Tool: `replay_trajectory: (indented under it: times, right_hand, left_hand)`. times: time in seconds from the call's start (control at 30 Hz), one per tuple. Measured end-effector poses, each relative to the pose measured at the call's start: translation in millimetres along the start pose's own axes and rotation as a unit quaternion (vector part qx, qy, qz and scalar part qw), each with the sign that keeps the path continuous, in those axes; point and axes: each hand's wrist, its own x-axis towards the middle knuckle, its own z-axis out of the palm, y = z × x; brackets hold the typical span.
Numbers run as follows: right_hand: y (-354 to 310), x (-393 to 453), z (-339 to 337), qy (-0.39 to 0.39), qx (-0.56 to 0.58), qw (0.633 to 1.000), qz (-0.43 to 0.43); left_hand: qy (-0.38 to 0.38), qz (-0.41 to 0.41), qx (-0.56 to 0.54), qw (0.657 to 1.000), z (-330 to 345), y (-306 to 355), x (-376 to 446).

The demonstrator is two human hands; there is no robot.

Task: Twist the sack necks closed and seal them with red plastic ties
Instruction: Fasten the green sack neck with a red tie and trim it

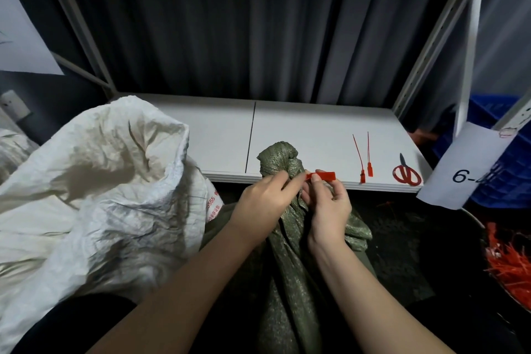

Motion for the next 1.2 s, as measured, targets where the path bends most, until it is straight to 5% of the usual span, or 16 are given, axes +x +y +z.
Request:
replay_trajectory:
  times: [0.3,1.2]
  right_hand:
    - [-1.4,-2.1,-4.9,-0.003,0.004,0.999,0.031]
    - [0.5,-1.0,-5.8,-0.008,0.022,0.999,0.033]
  left_hand:
    - [-0.064,0.057,0.024,0.996,-3.7,-1.5,6.5]
    - [-0.009,0.063,0.051,0.997,-2.7,4.9,8.1]
